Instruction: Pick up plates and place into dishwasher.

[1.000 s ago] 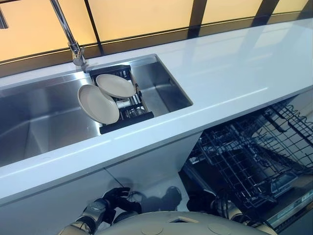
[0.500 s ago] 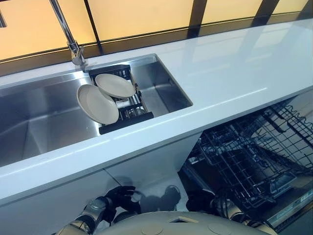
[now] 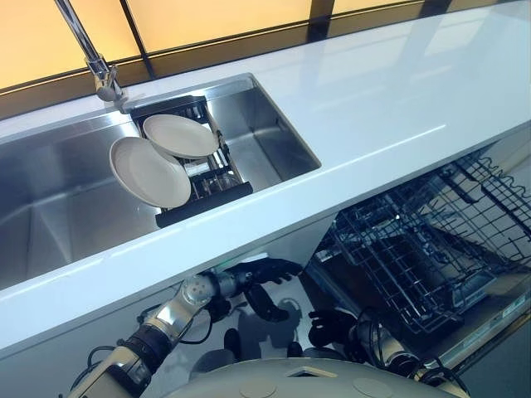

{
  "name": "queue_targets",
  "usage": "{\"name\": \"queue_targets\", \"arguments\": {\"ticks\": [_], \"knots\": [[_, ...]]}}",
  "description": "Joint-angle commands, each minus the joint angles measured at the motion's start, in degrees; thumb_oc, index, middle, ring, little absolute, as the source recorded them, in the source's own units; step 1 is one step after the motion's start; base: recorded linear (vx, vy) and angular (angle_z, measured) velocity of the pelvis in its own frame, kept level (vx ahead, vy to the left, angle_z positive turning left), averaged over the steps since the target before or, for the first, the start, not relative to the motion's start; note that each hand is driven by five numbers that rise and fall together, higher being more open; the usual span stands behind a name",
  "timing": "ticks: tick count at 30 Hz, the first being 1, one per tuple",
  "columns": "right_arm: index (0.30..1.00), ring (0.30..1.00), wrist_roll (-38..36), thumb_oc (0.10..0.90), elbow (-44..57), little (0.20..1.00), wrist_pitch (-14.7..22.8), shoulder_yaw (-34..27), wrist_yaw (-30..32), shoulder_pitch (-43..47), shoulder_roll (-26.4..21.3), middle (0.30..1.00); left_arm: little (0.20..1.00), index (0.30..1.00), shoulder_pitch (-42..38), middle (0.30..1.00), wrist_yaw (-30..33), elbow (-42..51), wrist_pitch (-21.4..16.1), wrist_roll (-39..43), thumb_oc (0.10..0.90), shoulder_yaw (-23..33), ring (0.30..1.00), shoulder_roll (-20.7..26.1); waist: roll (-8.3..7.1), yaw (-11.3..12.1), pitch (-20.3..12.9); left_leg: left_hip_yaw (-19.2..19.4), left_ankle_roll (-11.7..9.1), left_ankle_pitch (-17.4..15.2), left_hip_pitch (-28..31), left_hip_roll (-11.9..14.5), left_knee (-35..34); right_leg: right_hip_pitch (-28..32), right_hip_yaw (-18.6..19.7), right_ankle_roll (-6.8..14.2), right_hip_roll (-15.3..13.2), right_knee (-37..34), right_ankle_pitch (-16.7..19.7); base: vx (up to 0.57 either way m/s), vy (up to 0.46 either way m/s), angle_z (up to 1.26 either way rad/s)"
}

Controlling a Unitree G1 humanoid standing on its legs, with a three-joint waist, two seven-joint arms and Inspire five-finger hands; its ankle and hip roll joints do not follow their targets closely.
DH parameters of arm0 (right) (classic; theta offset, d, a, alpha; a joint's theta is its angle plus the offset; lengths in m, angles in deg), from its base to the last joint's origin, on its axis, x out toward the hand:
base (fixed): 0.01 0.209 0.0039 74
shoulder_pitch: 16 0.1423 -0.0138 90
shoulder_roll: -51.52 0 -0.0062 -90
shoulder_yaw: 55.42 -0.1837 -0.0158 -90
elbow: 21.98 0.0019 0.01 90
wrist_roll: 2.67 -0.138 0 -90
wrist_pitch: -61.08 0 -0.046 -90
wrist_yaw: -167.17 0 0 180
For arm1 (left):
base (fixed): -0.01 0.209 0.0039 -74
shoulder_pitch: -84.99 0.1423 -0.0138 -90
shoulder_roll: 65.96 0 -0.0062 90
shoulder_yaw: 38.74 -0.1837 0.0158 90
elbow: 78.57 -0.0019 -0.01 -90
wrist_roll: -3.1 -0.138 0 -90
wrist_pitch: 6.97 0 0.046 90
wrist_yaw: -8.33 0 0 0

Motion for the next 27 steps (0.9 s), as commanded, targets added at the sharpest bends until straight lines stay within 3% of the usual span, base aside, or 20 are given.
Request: {"name": "queue_targets", "arguments": {"ticks": [1,2,9,14,21,27], "knots": [[0.900,0.900,0.71,0.800,-0.15,0.900,0.77,2.68,0.11,-1.24,-1.31,0.900,0.900,0.900,-11.84,0.900,-3.17,6.50,-2.60,9.68,0.800,0.64,0.900,-2.42,0.20,-0.16,-0.68,0.75,3.33,-6.54,1.91,-4.53,0.11,-4.46,-0.13,4.06,0.78,0.69,4.92,0.02,-0.030,0.04],[0.900,0.900,0.51,0.800,-0.66,0.900,1.18,2.77,0.46,-1.36,-1.05,0.900,0.900,0.900,-13.05,0.900,-3.96,11.03,-0.62,13.29,0.800,0.60,0.900,-2.78,0.14,-0.24,-0.84,0.74,3.42,-6.75,2.05,-4.55,0.11,-4.25,-0.10,4.14,0.75,0.45,4.97,0.02,-0.029,0.03],[0.900,0.900,-0.67,0.800,-2.74,0.900,1.64,3.50,1.58,-1.17,0.09,0.900,0.900,0.900,-17.40,0.900,-3.33,21.81,0.46,23.82,0.800,-0.47,0.900,-5.16,-0.10,-0.37,-1.59,0.63,3.51,-7.19,2.34,-4.59,0.11,-3.58,-0.01,4.29,0.66,-0.35,5.12,0.02,-0.014,0.00],[0.900,0.900,-1.20,0.800,-3.72,0.900,1.92,4.35,2.60,-1.46,1.26,0.900,0.900,0.900,-19.48,0.900,0.64,28.84,2.08,30.63,0.800,-0.14,0.900,-7.59,-0.32,-0.27,-1.95,0.19,3.46,-7.29,2.35,-4.67,0.11,-3.22,-0.02,4.30,0.53,-0.94,5.33,0.00,0.000,0.00],[0.900,0.900,-3.04,0.800,-3.22,0.900,1.46,5.84,4.26,-1.10,2.58,0.900,0.900,0.900,-20.84,0.900,4.96,33.89,1.66,38.19,0.800,0.43,0.900,-11.57,-0.57,0.19,-1.86,-0.95,3.45,-7.23,2.09,-5.02,0.11,-3.15,-0.22,4.17,0.29,-0.98,5.29,-0.01,-0.014,0.03],[0.900,0.900,-2.89,0.800,-1.62,0.900,0.29,6.84,4.47,-1.20,3.04,0.900,0.900,0.900,-21.33,0.900,6.38,37.25,0.54,40.16,0.800,0.67,0.900,-12.11,-0.47,0.60,-1.54,-1.00,3.30,-6.98,2.00,-4.81,0.11,-3.24,-1.57,3.96,0.02,-0.20,4.73,-0.04,-0.048,0.14]]}}
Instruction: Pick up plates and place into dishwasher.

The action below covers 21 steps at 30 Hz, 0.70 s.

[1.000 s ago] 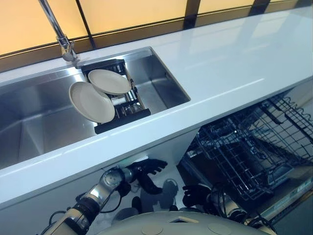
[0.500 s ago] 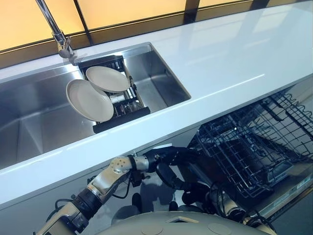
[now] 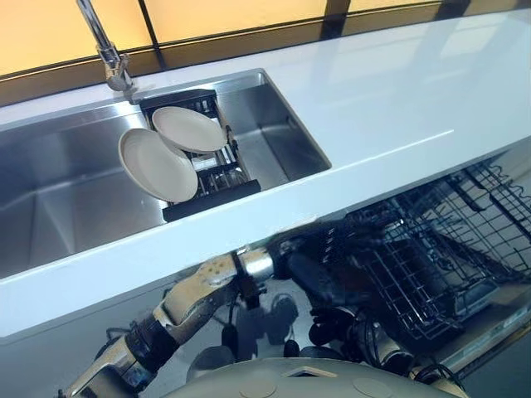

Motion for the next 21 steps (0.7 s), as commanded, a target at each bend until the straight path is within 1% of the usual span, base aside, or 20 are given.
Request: {"name": "queue_targets", "arguments": {"ticks": [1,5,9,11,12,14,16,17,18,19,20,21], "knots": [[0.900,0.900,-1.67,0.800,0.33,0.900,-0.36,4.20,-0.15,-1.64,2.59,0.900,0.900,0.900,-9.14,0.900,-0.08,5.79,-7.70,4.76,0.800,2.64,0.900,-7.04,0.57,-0.01,-2.15,1.34,2.94,-7.12,2.03,-3.81,0.09,-4.94,0.61,3.80,0.33,0.74,4.60,-0.04,-0.058,0.07],[0.900,0.900,-0.79,0.800,0.72,0.900,0.06,5.15,-0.30,-0.48,2.21,0.900,0.900,0.900,-9.12,0.900,0.34,5.69,-6.94,6.64,0.800,2.16,0.900,-7.39,0.33,0.77,-1.56,0.55,2.73,-6.99,1.98,-3.31,0.67,-4.73,0.66,3.16,0.82,1.25,4.07,-0.06,-0.109,0.07],[0.900,0.900,-1.00,0.800,1.03,0.900,-0.52,6.26,-0.50,1.48,1.67,0.900,0.900,0.900,-8.70,0.900,-0.14,5.59,-6.77,7.56,0.800,1.51,0.900,-7.81,-0.51,2.28,-0.49,-0.27,2.10,-7.33,1.16,-2.76,3.29,-4.21,0.22,2.46,1.17,1.64,3.93,-0.07,-0.134,0.09],[0.900,0.900,-1.75,0.800,-0.47,0.900,0.28,6.61,0.07,2.60,1.61,0.900,0.900,0.900,-8.62,0.900,-0.72,5.72,-6.73,8.23,0.800,1.58,0.900,-7.91,-1.22,3.35,0.25,-0.76,1.63,-7.68,0.34,-2.28,5.50,-3.77,-0.18,2.09,1.26,1.89,3.99,-0.07,-0.173,0.07],[0.900,0.900,-2.28,0.800,-1.90,0.900,1.16,6.77,0.57,3.28,1.69,0.900,0.900,0.900,-8.49,0.900,-1.21,5.62,-7.59,7.29,0.800,1.47,0.900,-8.12,-1.67,4.08,0.65,-1.13,1.36,-7.83,-0.05,-1.98,6.63,-3.43,-0.43,1.90,1.36,2.00,4.02,-0.05,-0.188,0.16],[0.900,0.900,-3.44,0.800,-3.55,0.900,2.60,6.59,1.10,3.92,1.68,0.900,0.900,0.900,-8.37,0.900,-1.75,5.38,-8.33,4.84,0.800,1.55,0.900,-7.99,-2.09,4.78,0.93,-1.48,1.01,-7.88,-0.24,-1.56,7.31,-2.91,-0.77,1.79,1.51,1.87,4.00,-0.04,-0.148,0.17],[0.900,0.900,-4.74,0.800,-5.68,0.900,4.01,6.00,1.17,4.83,1.93,0.900,0.900,0.900,-8.27,0.900,-1.56,4.93,-11.77,-1.93,0.800,1.83,0.900,-7.11,-2.50,5.86,0.64,-1.83,0.61,-8.14,-0.33,-1.25,7.86,-2.03,-1.49,1.87,1.69,1.13,3.91,-0.03,-0.120,0.18],[0.900,0.900,-4.85,0.800,-5.96,0.900,4.15,5.87,1.21,4.89,2.00,0.900,0.900,0.900,-8.27,0.900,-1.39,4.79,-12.60,-4.14,0.800,1.94,0.900,-6.95,-2.54,6.01,0.55,-1.83,0.55,-8.20,-0.29,-1.19,7.89,-1.87,-1.60,1.89,1.71,0.95,3.90,-0.03,-0.078,0.06],[0.900,0.900,-4.81,0.800,-6.85,0.900,4.68,5.55,1.10,4.86,1.96,0.900,0.900,0.900,-8.58,0.900,-0.92,4.54,-15.34,-11.35,0.800,2.51,0.900,-5.70,-2.44,6.26,0.13,-1.99,0.39,-8.08,-0.25,-1.01,7.67,-1.58,-1.84,1.91,1.88,0.37,3.91,-0.02,-0.043,-0.02],[0.900,0.900,-4.79,0.800,-6.93,0.900,4.72,5.53,1.08,4.85,1.96,0.900,0.900,0.900,-8.62,0.900,-0.78,4.49,-15.64,-12.02,0.800,2.56,0.900,-5.58,-2.43,6.29,0.10,-2.00,0.37,-8.08,-0.23,-0.99,7.66,-1.53,-1.86,1.91,1.89,0.31,3.92,-0.02,-0.035,-0.02],[0.900,0.900,-4.49,0.800,-7.45,0.900,5.04,5.32,0.99,4.66,1.92,0.900,0.900,0.900,-8.93,0.900,-0.64,4.32,-16.52,-18.52,0.800,3.08,0.900,-4.56,-2.25,6.33,-0.24,-2.13,0.21,-7.92,-0.28,-0.90,7.54,-1.43,-1.96,1.97,1.96,0.02,3.91,0.00,0.000,0.00],[0.900,0.900,-4.05,0.800,-8.04,0.900,5.54,5.02,0.93,4.28,1.91,0.900,0.900,0.900,-9.43,0.900,1.67,4.18,-17.31,-24.15,0.800,3.70,0.900,-3.01,-1.99,6.31,-0.62,-2.32,0.10,-7.76,-0.39,-0.88,7.48,-1.33,-1.98,2.05,2.02,-0.27,3.89,0.00,0.000,0.00]]}}
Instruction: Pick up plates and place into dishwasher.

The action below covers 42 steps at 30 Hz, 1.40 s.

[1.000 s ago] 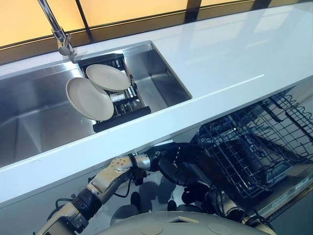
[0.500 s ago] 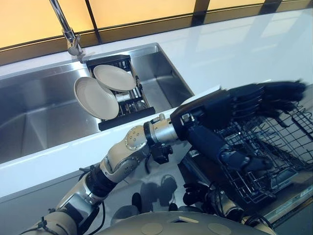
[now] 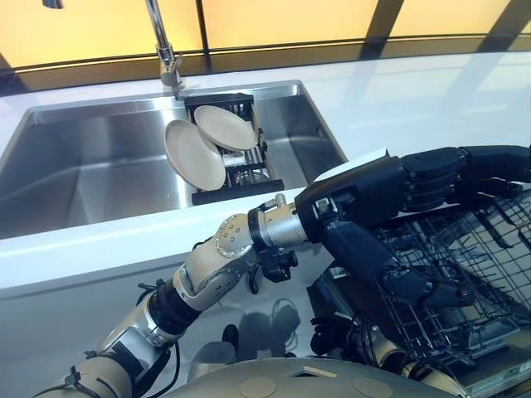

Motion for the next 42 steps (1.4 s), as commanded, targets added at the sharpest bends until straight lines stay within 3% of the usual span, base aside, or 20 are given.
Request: {"name": "queue_targets", "arguments": {"ticks": [1,2,5,12,14,15,18,22,27,31,36,42], "knots": [[0.900,0.900,0.02,0.800,-0.50,0.900,2.92,0.35,-0.21,0.99,1.07,0.900,0.900,0.900,-4.48,0.900,5.48,0.79,-8.93,-16.49,0.800,4.98,0.900,-0.91,-0.68,0.59,-1.08,0.60,0.60,-8.01,0.26,-1.29,4.65,-3.04,0.32,1.85,1.58,-0.41,4.06,-0.01,0.044,0.01],[0.900,0.900,0.94,0.800,-0.63,0.900,3.08,-0.32,-0.83,0.09,0.63,0.900,0.900,0.900,-4.84,0.900,8.84,0.60,-8.26,-22.00,0.800,7.57,0.900,1.88,-0.22,0.59,-1.60,0.58,0.32,-7.83,0.14,-1.33,4.64,-2.87,0.14,1.89,1.55,-0.72,3.94,0.01,0.069,-0.01],[0.900,0.900,2.74,0.800,-1.50,0.900,4.12,-2.37,-1.47,-2.21,-0.57,0.900,0.900,0.900,-4.39,0.900,13.12,0.59,-7.47,-28.70,0.800,14.81,0.900,8.63,0.81,0.89,-2.23,0.24,-0.28,-7.48,-0.23,-1.47,4.87,-2.60,-0.25,1.79,1.31,-0.96,3.74,0.01,0.085,-0.04],[0.900,0.900,3.84,0.800,-2.12,0.900,4.60,-6.12,-1.76,-5.59,-3.34,0.900,0.900,0.900,-0.37,0.900,22.17,-1.93,-3.44,-33.44,0.800,29.67,0.900,22.49,3.01,1.44,-2.81,-1.14,-1.01,-6.68,-0.87,-2.45,4.74,-2.50,-1.49,1.49,0.08,-0.38,2.84,0.03,0.146,0.08],[0.900,0.900,4.23,0.800,-1.86,0.900,4.35,-6.61,-1.89,-6.19,-3.86,0.900,0.900,0.900,0.31,0.900,25.08,-3.59,-3.87,-34.94,0.800,32.04,0.900,25.06,3.38,1.29,-2.97,-1.17,-0.94,-6.63,-0.71,-2.68,4.43,-2.55,-1.64,1.46,-0.20,-0.26,2.64,0.04,0.138,0.10],[0.900,0.900,4.70,0.800,-1.84,0.900,4.17,-7.42,-2.03,-6.83,-4.42,0.900,0.900,0.900,1.32,0.900,28.22,-6.19,-6.93,-36.56,0.800,35.07,0.900,28.52,3.93,1.21,-3.22,-1.20,-0.83,-6.53,-0.34,-2.97,3.86,-2.73,-1.78,1.43,-0.47,-0.05,2.46,0.05,0.158,0.05],[0.900,0.900,5.20,0.800,-1.40,0.900,3.97,-8.25,-2.01,-8.01,-5.09,0.900,0.900,0.900,2.90,0.900,31.88,-9.21,-9.82,-37.91,0.800,40.18,0.900,34.39,4.82,0.90,-3.67,-0.95,-0.70,-6.43,0.30,-3.37,2.77,-3.06,-2.07,1.60,-1.00,0.18,2.24,0.05,0.150,0.01],[0.900,0.900,5.65,0.800,-0.44,0.900,3.51,-8.66,-2.04,-8.87,-5.62,0.900,0.900,0.900,2.44,0.900,32.52,-13.37,-9.50,-37.16,0.800,43.29,0.900,41.91,5.98,0.19,-4.51,-0.37,-0.32,-6.24,1.17,-3.94,1.04,-3.40,-2.15,2.01,-1.44,0.35,2.12,0.06,0.117,-0.01],[0.900,0.900,6.03,0.800,0.70,0.900,3.54,-8.78,-2.57,-8.97,-6.25,0.900,0.900,0.900,-2.58,0.900,29.90,-18.98,-7.57,-35.55,0.800,41.57,0.900,48.90,7.02,-0.99,-5.16,0.57,0.19,-6.29,2.19,-4.56,-0.51,-3.84,-2.02,2.65,-1.89,0.78,2.04,0.06,0.094,0.04],[0.900,0.900,6.75,0.800,-0.07,0.900,5.52,-9.03,-3.00,-8.82,-7.20,0.900,0.900,0.900,-9.66,0.900,26.65,-24.27,-7.05,-34.88,0.800,35.79,0.900,54.45,7.75,-2.18,-5.60,1.11,0.78,-6.43,2.95,-5.15,-1.69,-4.35,-1.39,3.33,-2.04,1.19,2.16,0.06,0.087,0.04],[0.900,0.900,6.95,0.800,-1.81,0.900,6.44,-8.28,-3.40,-7.42,-7.72,0.900,0.900,0.900,-21.48,0.900,23.99,-30.03,-7.13,-33.64,0.800,24.44,0.900,56.42,8.16,-3.18,-5.89,1.86,1.46,-6.88,3.46,-5.50,-1.87,-4.86,-0.62,3.87,-2.31,2.11,2.11,0.05,0.064,0.02],[0.900,0.900,7.18,0.800,-3.33,0.900,6.07,-8.36,-2.89,-6.69,-7.20,0.900,0.900,0.900,-29.88,0.900,18.56,-30.58,-6.79,-30.30,0.800,16.21,0.900,54.70,8.22,-3.84,-5.93,2.33,2.10,-7.26,3.89,-5.65,-2.10,-5.35,0.49,4.36,-2.62,3.17,1.95,0.05,0.046,-0.01]]}}
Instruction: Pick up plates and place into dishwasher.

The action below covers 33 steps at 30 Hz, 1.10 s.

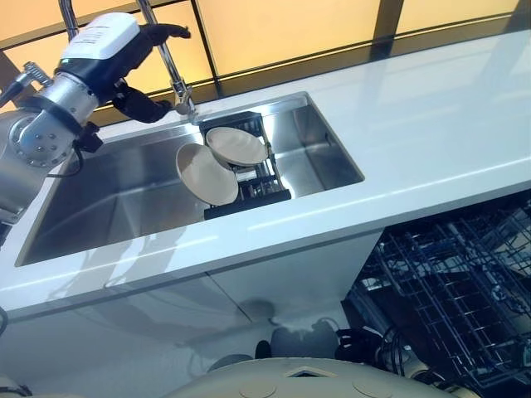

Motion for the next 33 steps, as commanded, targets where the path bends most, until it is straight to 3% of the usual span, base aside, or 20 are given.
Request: {"name": "queue_targets", "arguments": {"ticks": [1,6,11,14,24,33], "knots": [[0.900,0.900,2.41,0.800,-1.40,0.900,0.37,1.03,-0.68,-1.46,-1.72,0.900,0.900,0.900,-12.00,0.900,-1.90,-2.46,-0.13,3.10,0.800,2.66,0.900,1.80,-1.33,-0.93,-1.19,3.93,1.76,-8.13,3.18,-4.23,0.80,-7.13,2.70,4.66,-1.66,5.27,1.60,0.04,0.029,-0.02],[0.900,0.900,2.31,0.800,-1.79,0.900,0.20,1.11,-0.58,-0.80,-1.20,0.900,0.900,0.900,-13.78,0.900,-7.12,0.98,3.08,1.07,0.800,-0.98,0.900,-1.78,-1.64,-1.46,-0.86,4.28,2.29,-8.50,3.54,-4.26,0.75,-7.67,3.31,5.02,-1.73,6.27,1.54,0.02,0.000,-0.02],[0.900,0.900,2.07,0.800,-1.26,0.900,-0.16,1.65,-1.03,0.27,-0.62,0.900,0.900,0.900,-13.06,0.900,-16.56,2.14,8.85,-3.14,0.800,-3.59,0.900,-5.58,-2.06,-1.92,-0.54,5.17,2.56,-8.76,3.68,-4.15,0.93,-8.11,3.53,5.29,-1.61,6.74,1.64,0.01,-0.002,-0.01],[0.900,0.900,2.24,0.800,-0.93,0.900,-0.85,2.04,-1.12,0.80,-0.32,0.900,0.900,0.900,-11.31,0.900,-18.41,1.90,11.55,-5.88,0.800,-3.69,0.900,-7.63,-2.28,-2.06,-0.31,5.58,2.57,-8.85,3.63,-4.07,1.13,-8.15,3.58,5.22,-1.43,6.67,1.64,0.00,-0.005,-0.02],[0.900,0.900,2.19,0.800,-1.21,0.900,-2.19,2.58,-0.89,1.40,-0.21,0.900,0.900,0.900,-8.96,0.900,-20.56,-2.84,15.45,-13.12,0.800,-3.77,0.900,-10.62,-2.59,-1.93,0.08,5.48,2.48,-9.00,3.58,-4.13,1.85,-7.12,3.45,4.69,-1.08,5.60,1.80,0.01,-0.009,-0.06],[0.900,0.900,2.81,0.800,-0.76,0.900,-2.27,3.11,-1.11,0.75,-0.44,0.900,0.900,0.900,-11.50,0.900,-13.85,-9.07,14.01,-20.21,0.800,-5.53,0.900,-9.09,-2.29,-2.43,-0.28,5.12,2.32,-9.10,3.65,-4.32,1.71,-6.75,3.95,4.65,-0.88,4.80,1.87,0.00,0.000,0.00]]}}
